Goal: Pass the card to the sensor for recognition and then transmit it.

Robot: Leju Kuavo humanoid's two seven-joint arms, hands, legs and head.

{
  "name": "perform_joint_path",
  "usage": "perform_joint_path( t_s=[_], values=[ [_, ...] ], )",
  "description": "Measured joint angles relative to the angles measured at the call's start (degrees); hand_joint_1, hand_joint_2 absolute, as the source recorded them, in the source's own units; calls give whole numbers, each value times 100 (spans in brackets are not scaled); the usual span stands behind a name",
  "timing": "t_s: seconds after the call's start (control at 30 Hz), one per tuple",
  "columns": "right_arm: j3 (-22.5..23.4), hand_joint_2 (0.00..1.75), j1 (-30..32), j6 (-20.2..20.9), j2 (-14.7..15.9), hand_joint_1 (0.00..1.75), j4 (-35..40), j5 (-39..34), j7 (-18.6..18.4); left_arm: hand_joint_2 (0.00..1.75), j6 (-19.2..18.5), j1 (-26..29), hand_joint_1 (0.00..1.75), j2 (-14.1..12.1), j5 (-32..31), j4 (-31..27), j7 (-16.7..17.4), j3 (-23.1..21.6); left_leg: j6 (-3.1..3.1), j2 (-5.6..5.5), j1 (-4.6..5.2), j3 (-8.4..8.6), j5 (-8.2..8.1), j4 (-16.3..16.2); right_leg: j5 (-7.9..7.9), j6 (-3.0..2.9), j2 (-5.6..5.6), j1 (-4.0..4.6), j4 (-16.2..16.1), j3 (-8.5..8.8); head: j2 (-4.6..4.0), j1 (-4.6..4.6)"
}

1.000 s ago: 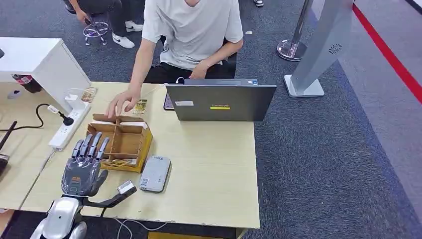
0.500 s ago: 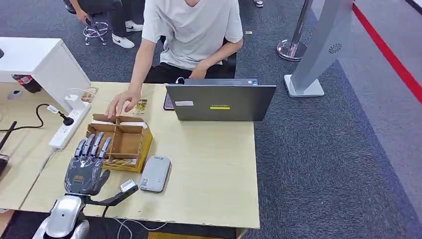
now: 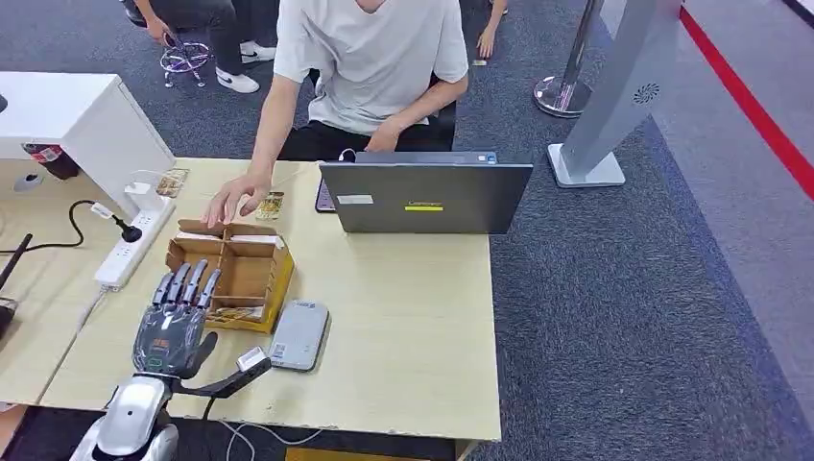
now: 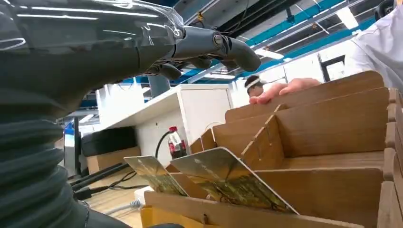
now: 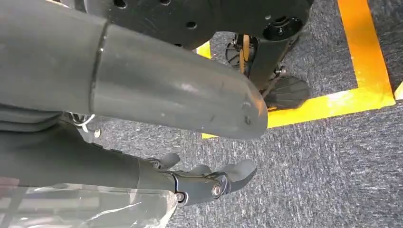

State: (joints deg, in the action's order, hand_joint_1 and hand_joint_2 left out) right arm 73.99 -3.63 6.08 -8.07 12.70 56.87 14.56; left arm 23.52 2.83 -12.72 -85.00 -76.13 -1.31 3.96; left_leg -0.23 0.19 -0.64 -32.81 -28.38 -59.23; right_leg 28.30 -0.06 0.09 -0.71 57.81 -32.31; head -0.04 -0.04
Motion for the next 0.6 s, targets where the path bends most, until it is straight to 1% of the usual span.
perform_joint_path(
  t_s=[0.23,0.27,0.33,0.43,0.6],
  values=[
    [-2,0,0,0,0,0,2,2,0,175,0,-8,0,2,-2,61,0,-26,0,0,0,0,0,0,0,0,0,0,0,0,0,0],
    [-2,0,0,2,0,0,2,7,0,175,0,-9,175,2,0,74,0,-33,0,0,0,0,0,0,0,0,0,0,0,0,0,0],
    [-2,0,1,4,0,0,2,9,0,175,-11,-11,175,11,-2,92,0,-44,0,0,0,0,0,0,0,0,0,0,0,0,0,2],
    [-2,0,0,17,0,0,2,9,7,175,-124,-18,175,11,87,133,-22,-61,0,0,0,0,0,0,0,0,0,0,0,0,0,0],
    [-2,0,1,26,0,0,2,11,9,175,-151,-20,175,7,214,173,-87,-79,0,0,0,0,0,0,0,0,1,0,0,0,0,0]
  ],
)
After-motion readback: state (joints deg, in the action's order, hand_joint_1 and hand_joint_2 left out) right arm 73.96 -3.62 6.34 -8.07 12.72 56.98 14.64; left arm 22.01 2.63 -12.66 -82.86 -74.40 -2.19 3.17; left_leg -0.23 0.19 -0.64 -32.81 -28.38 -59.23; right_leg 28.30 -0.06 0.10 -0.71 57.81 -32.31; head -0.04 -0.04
